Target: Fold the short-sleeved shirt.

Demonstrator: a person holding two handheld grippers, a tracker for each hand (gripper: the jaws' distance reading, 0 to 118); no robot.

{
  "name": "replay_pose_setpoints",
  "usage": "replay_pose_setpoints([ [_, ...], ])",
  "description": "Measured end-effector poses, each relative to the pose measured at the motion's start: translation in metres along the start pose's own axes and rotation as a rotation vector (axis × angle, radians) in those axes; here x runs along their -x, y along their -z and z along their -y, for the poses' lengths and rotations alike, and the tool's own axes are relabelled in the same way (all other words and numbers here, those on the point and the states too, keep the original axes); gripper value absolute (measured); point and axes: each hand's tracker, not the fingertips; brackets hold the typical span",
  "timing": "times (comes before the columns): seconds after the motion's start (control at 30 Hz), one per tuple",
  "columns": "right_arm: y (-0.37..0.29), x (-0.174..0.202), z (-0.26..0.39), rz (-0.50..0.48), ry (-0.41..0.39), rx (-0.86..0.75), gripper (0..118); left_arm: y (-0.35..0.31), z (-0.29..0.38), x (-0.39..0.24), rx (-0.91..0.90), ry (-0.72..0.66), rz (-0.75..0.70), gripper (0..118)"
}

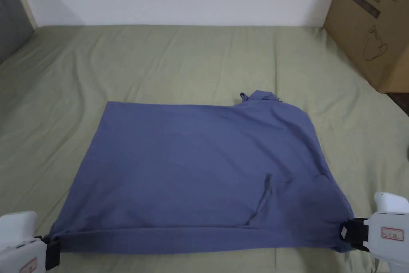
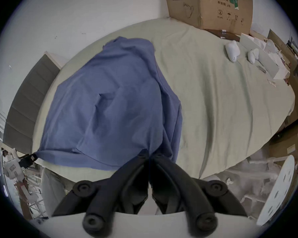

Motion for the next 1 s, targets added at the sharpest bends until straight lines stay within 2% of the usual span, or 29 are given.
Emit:
replay_pose_setpoints([
  [0.1, -0.013, 0.003, -0.022, -0.042, 0.03, -0.054, 0, -0.001, -0.024, -0.002, -0.007, -0.015, 0.022, 1],
  [0.23, -0.015, 0.01, -0.061, -0.056, 0.026, -0.092, 0, 0.004, -0.065, -0.009, -0.04, -0.028, 0.038, 1],
  [0.43, 0.022, 0.013, -0.122, -0.001, -0.002, -0.089, 0, 0.055, -0.139, -0.023, -0.04, 0.065, 0.004, 2],
  [0.6, 0.074, 0.014, -0.146, 0.034, -0.004, -0.035, 0, 0.114, -0.163, -0.035, 0.048, 0.102, -0.004, 2],
  [0.63, 0.08, 0.017, -0.148, 0.043, -0.025, -0.03, 0, 0.122, -0.163, -0.037, 0.07, 0.124, -0.011, 6],
  [0.67, 0.085, 0.02, -0.148, 0.06, -0.048, -0.034, 2, 0.127, -0.161, -0.039, 0.071, 0.119, -0.017, 28],
  [0.7, 0.089, 0.023, -0.149, 0.074, -0.066, -0.03, 13, 0.13, -0.16, -0.039, 0.079, 0.116, -0.013, 57],
  [0.73, 0.091, 0.025, -0.15, 0.076, -0.066, -0.028, 34, 0.132, -0.159, -0.04, 0.096, 0.112, -0.018, 86],
  [0.77, 0.092, 0.026, -0.15, 0.085, -0.071, -0.023, 57, 0.131, -0.156, -0.039, 0.093, 0.109, -0.024, 108],
  [0.93, 0.067, 0.023, -0.143, 0.071, -0.07, -0.062, 60, 0.104, -0.152, -0.027, 0.051, 0.122, -0.03, 108],
  [1.0, 0.053, 0.023, -0.137, 0.063, -0.067, -0.081, 57, 0.085, -0.148, -0.019, 0.032, 0.094, -0.01, 100],
])
